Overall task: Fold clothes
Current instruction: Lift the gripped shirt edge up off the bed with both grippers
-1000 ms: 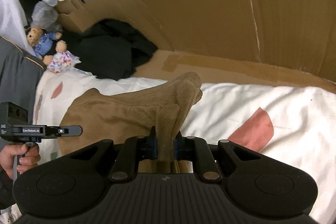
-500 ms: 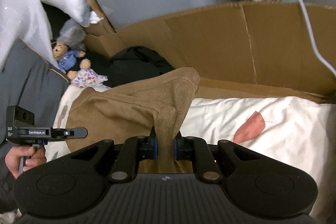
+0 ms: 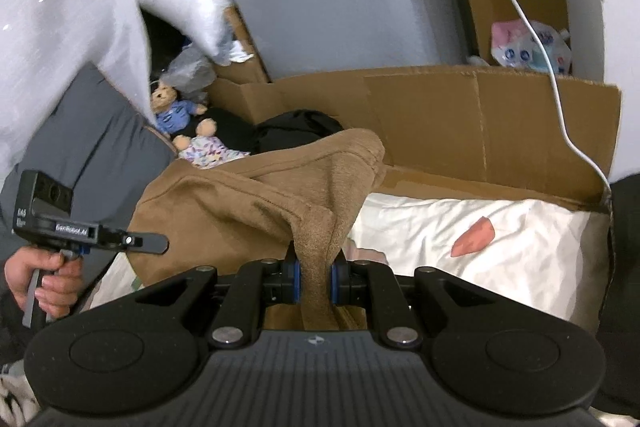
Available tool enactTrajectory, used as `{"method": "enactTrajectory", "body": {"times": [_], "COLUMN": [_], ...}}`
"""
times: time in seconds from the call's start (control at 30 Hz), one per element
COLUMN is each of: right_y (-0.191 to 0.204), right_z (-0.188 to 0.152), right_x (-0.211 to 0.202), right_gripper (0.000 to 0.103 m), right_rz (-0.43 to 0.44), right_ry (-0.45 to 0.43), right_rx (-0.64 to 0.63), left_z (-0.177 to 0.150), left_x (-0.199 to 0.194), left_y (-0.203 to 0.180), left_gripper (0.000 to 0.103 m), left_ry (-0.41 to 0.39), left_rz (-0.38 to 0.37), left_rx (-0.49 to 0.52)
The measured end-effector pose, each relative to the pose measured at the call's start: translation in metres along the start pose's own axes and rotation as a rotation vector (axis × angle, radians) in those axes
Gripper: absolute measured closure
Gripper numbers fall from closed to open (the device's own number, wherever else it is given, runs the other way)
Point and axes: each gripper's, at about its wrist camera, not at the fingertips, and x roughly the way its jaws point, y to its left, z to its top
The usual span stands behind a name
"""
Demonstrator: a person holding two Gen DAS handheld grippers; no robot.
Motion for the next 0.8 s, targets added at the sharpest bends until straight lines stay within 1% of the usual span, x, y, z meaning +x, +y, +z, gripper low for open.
{"method": "enactTrajectory", "body": {"times": [0.13, 0.2, 0.23, 0.33, 0.37, 0.5, 0.57, 0.63, 0.67, 0.73, 0.8], "right_y": [0.008, 0.010, 0.010, 0.012, 0.014, 0.015, 0.013, 0.011, 0.008, 0.007, 0.005], "right_z": [0.000, 0.002, 0.003, 0.008, 0.011, 0.024, 0.031, 0.037, 0.046, 0.053, 0.068], "right_x": [-0.022, -0.041, -0.045, -0.068, -0.078, -0.112, -0.126, -0.137, -0.149, -0.159, -0.178], "right_gripper": [0.089, 0.089, 0.089, 0.089, 0.089, 0.089, 0.089, 0.089, 0.089, 0.089, 0.090], "right_rz": [0.003, 0.008, 0.008, -0.003, -0.009, -0.015, -0.026, -0.036, -0.051, -0.063, -0.090], "right_ry": [-0.026, -0.064, -0.072, -0.110, -0.124, -0.190, -0.216, -0.237, -0.262, -0.281, -0.314], "right_rx": [-0.014, -0.015, -0.016, -0.037, -0.057, -0.096, -0.102, -0.102, -0.097, -0.095, -0.104], "left_z": [0.005, 0.008, 0.013, 0.023, 0.029, 0.051, 0.070, 0.091, 0.097, 0.108, 0.116], "left_x": [-0.014, -0.019, -0.023, -0.028, -0.030, -0.033, -0.028, -0.020, -0.016, -0.012, -0.011], "left_y": [-0.027, -0.037, -0.051, -0.073, -0.084, -0.112, -0.130, -0.152, -0.160, -0.177, -0.194], "left_gripper": [0.095, 0.095, 0.095, 0.096, 0.096, 0.096, 0.096, 0.096, 0.096, 0.096, 0.096], "left_ry": [-0.024, -0.033, -0.040, -0.051, -0.059, -0.082, -0.072, -0.057, -0.053, -0.058, -0.065], "left_rz": [-0.016, -0.023, -0.032, -0.053, -0.056, -0.082, -0.093, -0.079, -0.088, -0.101, -0.117], "left_rx": [0.036, 0.050, 0.077, 0.110, 0.136, 0.177, 0.208, 0.235, 0.248, 0.274, 0.295]}}
